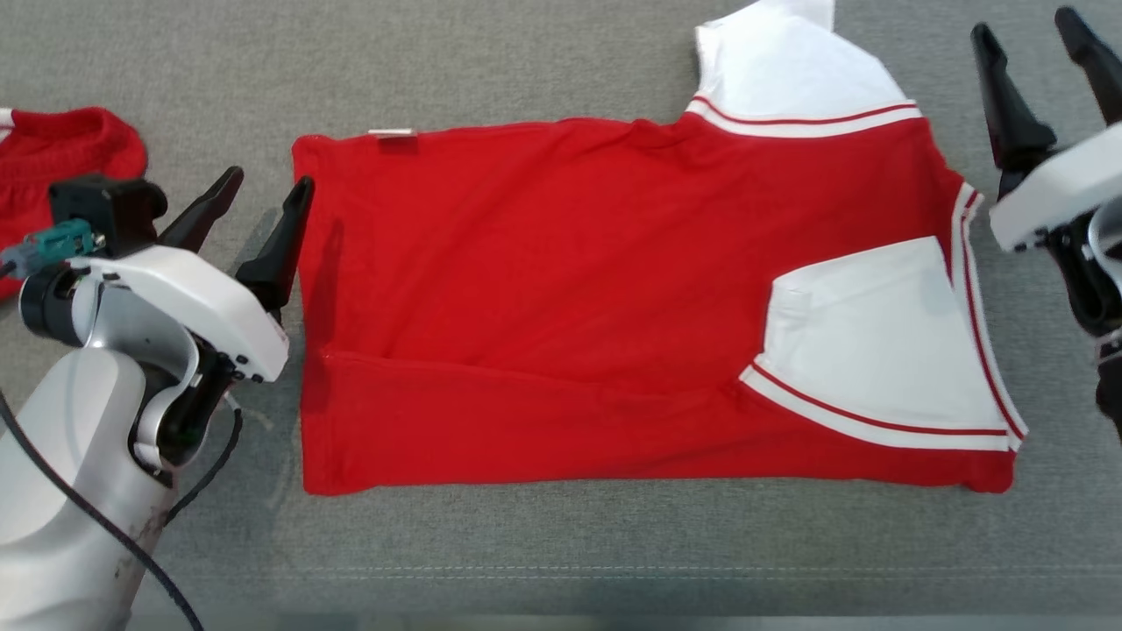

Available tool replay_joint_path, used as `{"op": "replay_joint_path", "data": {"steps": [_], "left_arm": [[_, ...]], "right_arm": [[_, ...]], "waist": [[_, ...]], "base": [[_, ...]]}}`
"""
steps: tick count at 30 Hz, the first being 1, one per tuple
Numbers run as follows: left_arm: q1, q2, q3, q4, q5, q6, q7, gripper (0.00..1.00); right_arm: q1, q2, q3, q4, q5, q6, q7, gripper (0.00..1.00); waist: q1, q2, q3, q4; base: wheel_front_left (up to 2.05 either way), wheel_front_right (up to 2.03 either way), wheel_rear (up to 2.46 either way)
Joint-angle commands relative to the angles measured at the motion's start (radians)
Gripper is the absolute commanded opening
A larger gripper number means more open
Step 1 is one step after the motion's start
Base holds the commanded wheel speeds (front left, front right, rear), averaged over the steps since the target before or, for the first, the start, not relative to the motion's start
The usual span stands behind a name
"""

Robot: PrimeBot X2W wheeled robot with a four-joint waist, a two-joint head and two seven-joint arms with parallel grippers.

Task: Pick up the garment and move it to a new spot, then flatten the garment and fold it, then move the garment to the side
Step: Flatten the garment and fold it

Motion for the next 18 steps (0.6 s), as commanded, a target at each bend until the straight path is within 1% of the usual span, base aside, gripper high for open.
{"op": "replay_joint_path", "data": {"steps": [1,2,3,8,12,18], "left_arm": [[-0.075,0.027,0.026,0.020,-0.010,-0.028,0.016,1.00],[-0.127,0.011,0.009,0.078,-0.020,-0.062,0.039,1.00],[-0.151,0.001,0.003,0.103,-0.025,-0.078,0.043,1.00],[-0.257,-0.047,-0.033,0.223,-0.045,-0.134,0.063,1.00],[-0.332,-0.083,-0.073,0.297,-0.057,-0.158,0.072,1.00],[-0.420,-0.118,-0.134,0.380,-0.080,-0.168,0.064,1.00]], "right_arm": [[-0.063,-0.021,0.041,0.016,0.029,-0.003,0.034,1.00],[-0.146,-0.040,0.081,0.080,0.049,-0.003,0.085,1.00],[-0.185,-0.045,0.099,0.109,0.062,-0.003,0.100,1.00],[-0.328,-0.060,0.171,0.246,0.111,-0.003,0.161,1.00],[-0.413,-0.063,0.203,0.342,0.140,-0.003,0.171,1.00],[-0.498,-0.046,0.258,0.457,0.179,-0.003,0.209,1.00]], "waist": [[0.0000,0.0000,0.065,0.062],[0.0000,0.0000,0.086,0.082],[0.0000,0.0000,0.096,0.091],[0.0000,0.0000,0.125,0.134],[0.0000,0.0000,0.138,0.155],[0.0000,0.0000,0.155,0.165]], "base": [[0.00,0.00,0.00],[0.00,0.00,0.00],[0.00,0.00,0.00],[0.00,0.00,0.00],[0.00,0.00,0.00],[0.00,0.00,0.00]]}}
